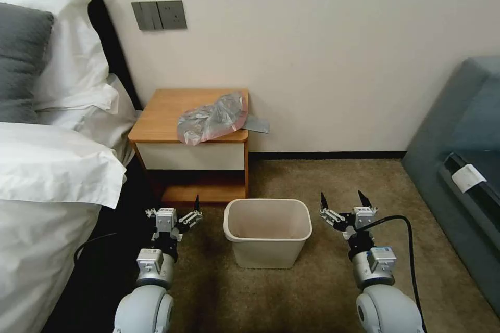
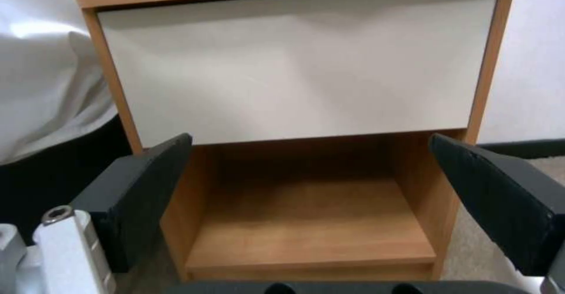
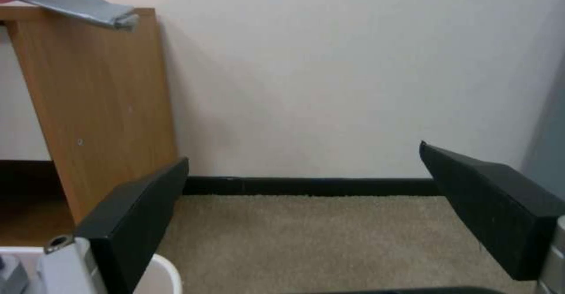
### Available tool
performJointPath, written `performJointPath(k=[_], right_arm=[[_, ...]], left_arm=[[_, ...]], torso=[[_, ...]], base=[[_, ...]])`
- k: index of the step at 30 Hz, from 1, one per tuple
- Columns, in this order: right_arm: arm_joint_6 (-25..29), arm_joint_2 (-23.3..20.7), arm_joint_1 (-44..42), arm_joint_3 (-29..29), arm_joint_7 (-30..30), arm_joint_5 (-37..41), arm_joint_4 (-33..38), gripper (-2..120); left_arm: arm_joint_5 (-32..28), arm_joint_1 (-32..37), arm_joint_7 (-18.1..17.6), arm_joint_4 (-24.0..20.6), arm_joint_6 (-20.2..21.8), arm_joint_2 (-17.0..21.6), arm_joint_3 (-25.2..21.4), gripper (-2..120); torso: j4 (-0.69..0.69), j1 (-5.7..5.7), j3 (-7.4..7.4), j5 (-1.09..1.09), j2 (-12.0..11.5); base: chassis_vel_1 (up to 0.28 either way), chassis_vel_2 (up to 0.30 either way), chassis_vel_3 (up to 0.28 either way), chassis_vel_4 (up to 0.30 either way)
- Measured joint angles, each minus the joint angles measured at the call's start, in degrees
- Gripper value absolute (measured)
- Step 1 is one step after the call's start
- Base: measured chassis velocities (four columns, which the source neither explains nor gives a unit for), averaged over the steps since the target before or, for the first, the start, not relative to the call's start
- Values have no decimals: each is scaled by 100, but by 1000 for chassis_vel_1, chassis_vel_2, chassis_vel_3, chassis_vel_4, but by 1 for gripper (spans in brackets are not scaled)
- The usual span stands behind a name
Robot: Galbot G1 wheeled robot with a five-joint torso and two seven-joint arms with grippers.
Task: Pick up the garbage bag from the table and place it over the trash can.
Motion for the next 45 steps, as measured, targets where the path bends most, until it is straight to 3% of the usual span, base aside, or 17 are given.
performJointPath(k=[5,12,13,17,20,24,31,37,41,45], right_arm=[[65,142,-217,-12,-58,-135,434,100],[311,578,-886,-59,-251,-569,1746,100],[311,578,-886,-59,-251,-569,1746,100],[-24,614,-715,-39,-243,-222,1712,100],[-112,615,-609,-45,-241,-118,1625,100],[-202,619,-482,-62,-246,73,1491,100],[-329,280,-392,-23,-262,715,1371,100],[-458,-95,-188,12,-295,1368,1224,100],[-836,-503,248,-5,-284,2553,987,100],[-999,-684,477,-22,-275,3130,807,100]], left_arm=[[-13,35,0,-162,58,-7,-64,100],[-165,293,-32,-1303,493,-82,-553,100],[-165,293,-32,-1303,493,-82,-553,100],[-271,475,-48,-2114,804,-137,-897,100],[-466,568,36,-2451,928,-107,-1111,100],[-810,591,286,-2364,896,153,-1206,100],[-985,640,305,-2079,783,459,-1177,100],[-993,721,226,-1934,642,424,-1104,100],[-957,801,185,-2036,601,319,-1075,100],[-952,806,175,-2082,601,317,-1078,100]], torso=[[0,0,0,-3,0],[-1,0,-1,-1,0],[-1,0,-1,-1,0],[1,0,-1,0,0],[2,0,-1,3,1],[0,0,0,0,0],[0,0,0,0,0],[-1,0,0,0,0],[0,0,0,1,0],[0,0,0,1,0]], base=[[0,0,0,0],[0,0,0,0],[0,0,0,0],[0,0,0,0],[0,0,0,0],[0,0,0,0],[0,0,0,0],[0,0,0,0],[0,0,0,0],[0,0,0,0]])
